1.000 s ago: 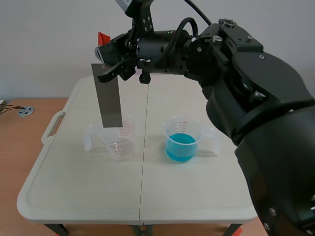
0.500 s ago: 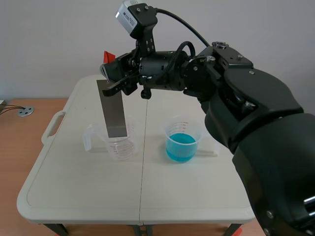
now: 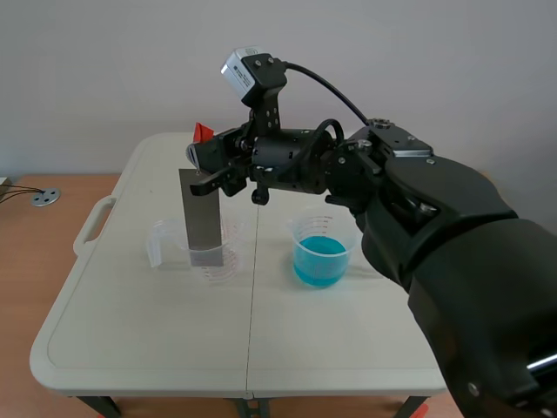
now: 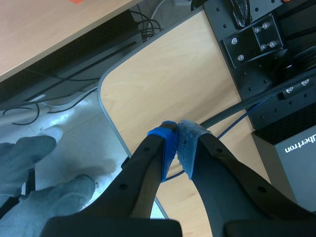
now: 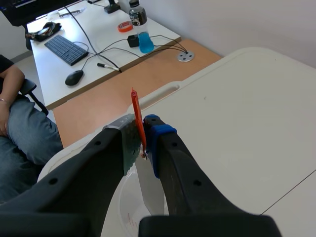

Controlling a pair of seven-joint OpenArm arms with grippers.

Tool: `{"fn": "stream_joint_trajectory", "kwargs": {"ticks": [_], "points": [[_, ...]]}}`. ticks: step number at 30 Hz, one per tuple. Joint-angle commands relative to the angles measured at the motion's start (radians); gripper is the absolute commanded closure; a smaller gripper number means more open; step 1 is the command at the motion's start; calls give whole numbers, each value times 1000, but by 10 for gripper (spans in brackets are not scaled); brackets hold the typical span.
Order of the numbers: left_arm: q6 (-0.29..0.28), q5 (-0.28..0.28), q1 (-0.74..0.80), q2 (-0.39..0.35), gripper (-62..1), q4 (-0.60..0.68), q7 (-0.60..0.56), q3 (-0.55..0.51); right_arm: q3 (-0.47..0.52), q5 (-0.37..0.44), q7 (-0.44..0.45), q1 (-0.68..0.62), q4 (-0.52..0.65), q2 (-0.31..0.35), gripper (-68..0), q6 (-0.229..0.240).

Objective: Hold the metal plate by the orange handle, dip it into the blue solution, take it out and point at it, then put the plate back in the beaker on the left.
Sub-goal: 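Put the plate into the left beaker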

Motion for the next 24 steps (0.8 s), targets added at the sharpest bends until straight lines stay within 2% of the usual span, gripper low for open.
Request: {"fn": "stream_joint_trajectory", "kwargs": {"ticks": [1, 8, 12, 21, 24], "points": [[0, -3, 3, -3, -19, 5, -10, 2, 1, 15, 23, 23, 7, -5, -15, 8], [0, -3, 3, -3, -19, 5, -10, 2, 1, 14, 36, 23, -28, -5, -15, 8], [0, -3, 3, -3, -19, 5, -10, 2, 1, -18, 65, 23, -60, -5, -15, 8], [0, -3, 3, -3, -19, 5, -10, 2, 1, -35, 93, 23, -81, 0, -16, -49], [0, -3, 3, -3, -19, 5, -10, 2, 1, -50, 93, 24, -81, 0, -69, -50]]}}
